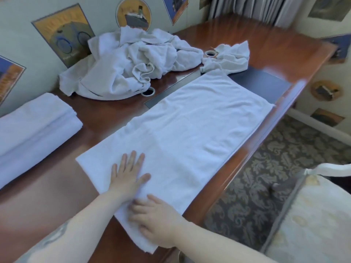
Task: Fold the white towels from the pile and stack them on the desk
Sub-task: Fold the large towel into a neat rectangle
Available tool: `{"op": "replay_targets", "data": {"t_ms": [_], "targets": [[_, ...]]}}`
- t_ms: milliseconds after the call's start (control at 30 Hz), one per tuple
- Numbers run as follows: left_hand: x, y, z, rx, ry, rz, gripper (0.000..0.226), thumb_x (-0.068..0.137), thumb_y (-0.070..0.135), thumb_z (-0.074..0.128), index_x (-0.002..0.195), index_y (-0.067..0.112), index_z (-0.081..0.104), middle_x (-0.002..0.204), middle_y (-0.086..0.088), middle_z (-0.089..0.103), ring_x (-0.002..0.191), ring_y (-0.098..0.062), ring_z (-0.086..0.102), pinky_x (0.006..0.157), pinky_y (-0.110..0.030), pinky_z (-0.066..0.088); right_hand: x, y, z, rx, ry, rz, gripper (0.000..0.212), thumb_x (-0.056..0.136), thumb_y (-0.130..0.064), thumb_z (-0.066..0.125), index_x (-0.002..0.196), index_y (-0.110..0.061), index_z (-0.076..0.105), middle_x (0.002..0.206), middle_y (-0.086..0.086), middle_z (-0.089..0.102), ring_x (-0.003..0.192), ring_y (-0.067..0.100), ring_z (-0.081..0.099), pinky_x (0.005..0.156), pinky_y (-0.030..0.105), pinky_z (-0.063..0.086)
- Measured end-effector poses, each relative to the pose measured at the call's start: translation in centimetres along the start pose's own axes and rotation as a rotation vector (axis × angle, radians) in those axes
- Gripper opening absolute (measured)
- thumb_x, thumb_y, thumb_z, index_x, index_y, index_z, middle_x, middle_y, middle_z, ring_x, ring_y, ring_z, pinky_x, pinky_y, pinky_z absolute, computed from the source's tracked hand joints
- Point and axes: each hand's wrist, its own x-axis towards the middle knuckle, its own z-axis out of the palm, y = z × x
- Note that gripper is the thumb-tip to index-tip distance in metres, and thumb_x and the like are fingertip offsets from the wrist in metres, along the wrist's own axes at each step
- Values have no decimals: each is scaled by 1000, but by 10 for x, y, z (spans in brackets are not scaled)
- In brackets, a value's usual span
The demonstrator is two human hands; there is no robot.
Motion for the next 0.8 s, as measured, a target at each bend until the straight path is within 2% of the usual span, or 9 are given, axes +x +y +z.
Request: {"op": "replay_targets", "data": {"t_ms": [33, 100, 167, 200, 300, 400, 533, 633, 800], "targets": [[-2, -7, -1, 32, -1, 7, 73, 96, 66, 22, 149, 41, -22, 158, 11, -29, 148, -18, -24, 118, -48, -8, -4, 10, -2, -35, 138, 96, 45, 96, -21, 47, 141, -14, 49, 157, 6, 33, 150, 24, 15, 121, 51, 5], [-3, -13, -4, 59, -19, -2, 70, 97, 64, 21, 150, 41, -20, 159, 10, -28, 148, -19, -23, 119, -48, -7, -18, 33, -15, -109, 280, 490, 57, 100, -32, 39, 154, -20, 26, 164, 5, 12, 151, 25, 2, 122, 48, 1], [-3, -7, -12, 56, -63, -38, 68, 100, 59, 23, 153, 38, -15, 160, 7, -25, 149, -22, -20, 119, -48, -4, -32, 52, -18, -120, 156, 674, 65, 102, -45, 26, 156, -27, -6, 163, 1, -16, 149, 24, -19, 121, 46, -10], [-3, 0, -16, 40, -71, -68, 67, 102, 54, 27, 155, 35, -9, 162, 5, -20, 150, -24, -15, 119, -48, -1, -38, 56, -21, -99, 81, 671, 66, 102, -48, 22, 155, -29, -11, 162, 0, -21, 148, 22, -23, 120, 45, -12], [-7, 41, -24, 12, 73, -80, 62, 101, 36, 40, 155, 20, 15, 165, -4, 3, 150, -24, 6, 120, -42, 13, -54, 63, -32, -84, 93, 690, 64, 102, -49, 18, 156, -28, -9, 162, -2, -18, 149, 18, -19, 119, 41, -11], [-17, 105, -17, 16, 193, 149, 62, 104, 40, 31, 157, 23, 5, 165, 4, -5, 151, -16, -5, 121, -39, 2, -64, 74, -47, -83, 65, 815, 63, 104, -47, 15, 156, -22, -8, 163, 0, -17, 149, 19, -17, 121, 43, -6], [15, 164, -14, 123, 56, 345, 58, 106, 42, 18, 157, 24, -3, 164, 6, -14, 150, -16, -17, 121, -40, -7, -64, 115, -83, -74, 50, 925, 60, 105, -43, 16, 157, -19, -2, 164, 3, -13, 150, 21, -14, 121, 45, -2], [60, 187, -23, 196, -15, 465, 57, 106, 41, 24, 157, 24, 4, 165, 6, -7, 151, -18, -9, 122, -41, 2, -65, 155, -115, -66, 68, 1002, 59, 105, -40, 18, 157, -20, -1, 164, 4, -10, 151, 21, -10, 122, 44, 2], [123, 237, -61, 257, -95, 584, 58, 104, 38, 35, 156, 24, 13, 165, 4, 1, 152, -21, 2, 121, -42, 8, -78, 214, -166, 111, 278, 1126, 58, 105, -37, 30, 157, -18, 12, 164, 4, 6, 150, 20, 9, 119, 37, 18]]}}
